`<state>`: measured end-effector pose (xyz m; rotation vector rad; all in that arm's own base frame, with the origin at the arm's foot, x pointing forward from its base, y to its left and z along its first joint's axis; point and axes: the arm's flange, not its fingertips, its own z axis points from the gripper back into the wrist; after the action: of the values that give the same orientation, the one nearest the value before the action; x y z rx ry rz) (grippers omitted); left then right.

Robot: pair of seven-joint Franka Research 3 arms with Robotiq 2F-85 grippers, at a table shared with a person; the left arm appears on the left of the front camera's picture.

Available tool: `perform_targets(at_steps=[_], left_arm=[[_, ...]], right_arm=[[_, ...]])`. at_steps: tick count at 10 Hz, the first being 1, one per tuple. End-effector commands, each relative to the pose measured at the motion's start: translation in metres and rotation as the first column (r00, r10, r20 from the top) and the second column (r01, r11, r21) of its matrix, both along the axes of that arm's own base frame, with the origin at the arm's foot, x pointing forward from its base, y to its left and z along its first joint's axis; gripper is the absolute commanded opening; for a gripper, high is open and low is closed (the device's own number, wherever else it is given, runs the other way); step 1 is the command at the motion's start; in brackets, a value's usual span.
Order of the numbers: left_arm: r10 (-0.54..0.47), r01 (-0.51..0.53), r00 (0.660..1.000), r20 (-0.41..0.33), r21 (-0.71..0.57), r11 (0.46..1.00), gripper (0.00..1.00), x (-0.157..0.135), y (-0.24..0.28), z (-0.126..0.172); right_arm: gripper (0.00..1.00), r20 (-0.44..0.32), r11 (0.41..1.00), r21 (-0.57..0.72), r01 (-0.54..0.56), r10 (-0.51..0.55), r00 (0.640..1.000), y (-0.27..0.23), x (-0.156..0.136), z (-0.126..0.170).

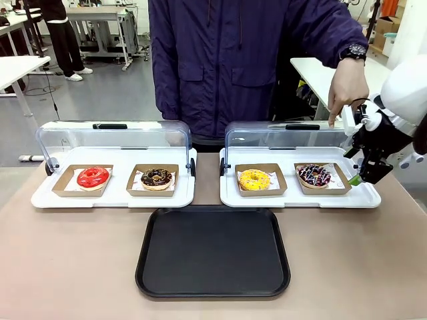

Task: Move the fourth donut from the left to the tray.
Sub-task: Pick up the Paper togo box containing the Donut indicated by the person and place it on the Handle tray.

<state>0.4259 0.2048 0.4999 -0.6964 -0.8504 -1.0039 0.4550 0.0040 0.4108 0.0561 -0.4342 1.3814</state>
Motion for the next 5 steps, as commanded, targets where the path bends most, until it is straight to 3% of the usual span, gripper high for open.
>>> perform_targets(at_steps=[1,5], left_arm=[[-0.005,0.005,1.000,-0.003,0.005,1.000,1.00,-0.002,-0.001,0.002],[-0.005,0.005,1.000,-0.003,0.005,1.000,1.00,-0.002,-0.001,0.002]], right_arm=[[1.00,0.029,0.994,-0.103,0.035,-0.032,0.999,0.007,0.009,-0.013],[1.00,0.088,0.984,-0.179,0.026,-0.011,0.996,0.015,0.016,-0.047]])
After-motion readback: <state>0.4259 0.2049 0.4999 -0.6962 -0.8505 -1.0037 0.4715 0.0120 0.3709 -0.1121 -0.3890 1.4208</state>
